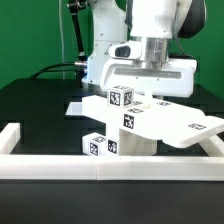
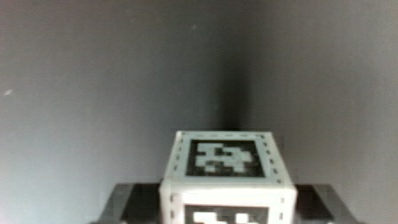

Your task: Assemble chair

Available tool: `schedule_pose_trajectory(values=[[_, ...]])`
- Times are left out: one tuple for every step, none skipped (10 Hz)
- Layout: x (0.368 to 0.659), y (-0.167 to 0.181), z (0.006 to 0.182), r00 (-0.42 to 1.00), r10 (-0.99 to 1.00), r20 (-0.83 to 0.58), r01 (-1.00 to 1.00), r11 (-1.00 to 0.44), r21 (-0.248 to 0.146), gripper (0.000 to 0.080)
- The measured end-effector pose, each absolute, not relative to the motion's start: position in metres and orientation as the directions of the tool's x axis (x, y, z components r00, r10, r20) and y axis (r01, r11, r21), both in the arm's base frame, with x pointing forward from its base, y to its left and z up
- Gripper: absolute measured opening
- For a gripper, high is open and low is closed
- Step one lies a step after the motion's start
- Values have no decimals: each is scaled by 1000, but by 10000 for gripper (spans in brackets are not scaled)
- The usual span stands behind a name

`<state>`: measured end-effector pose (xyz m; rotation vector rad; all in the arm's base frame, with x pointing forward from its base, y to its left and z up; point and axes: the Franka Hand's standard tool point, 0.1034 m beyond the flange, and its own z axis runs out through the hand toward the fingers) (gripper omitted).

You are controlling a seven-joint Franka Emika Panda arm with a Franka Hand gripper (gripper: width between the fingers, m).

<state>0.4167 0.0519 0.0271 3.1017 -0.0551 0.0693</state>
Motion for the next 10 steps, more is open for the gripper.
schedule_pose_trajectory(values=[[422,49,35,999,-42,28,-43,-999,27,288],[428,45,46,998,-60,10,-60,-998,12,288],[432,44,57,997,-75,2,-75,-997,-3,288],[433,47,65,993,-116,-16,-116,-993,-16,288],[438,50,71,987,-157,-12,-158,-987,-21,288],[436,51,66,984,-177,-10,-178,-984,-13,288],[435,50,65,985,-171,-13,-171,-985,-12,288],[435,50,65,985,-171,-13,-171,-985,-12,288],[436,49,66,987,-163,-12,-163,-987,-12,288],[445,44,74,992,-122,-11,-122,-992,-18,288]])
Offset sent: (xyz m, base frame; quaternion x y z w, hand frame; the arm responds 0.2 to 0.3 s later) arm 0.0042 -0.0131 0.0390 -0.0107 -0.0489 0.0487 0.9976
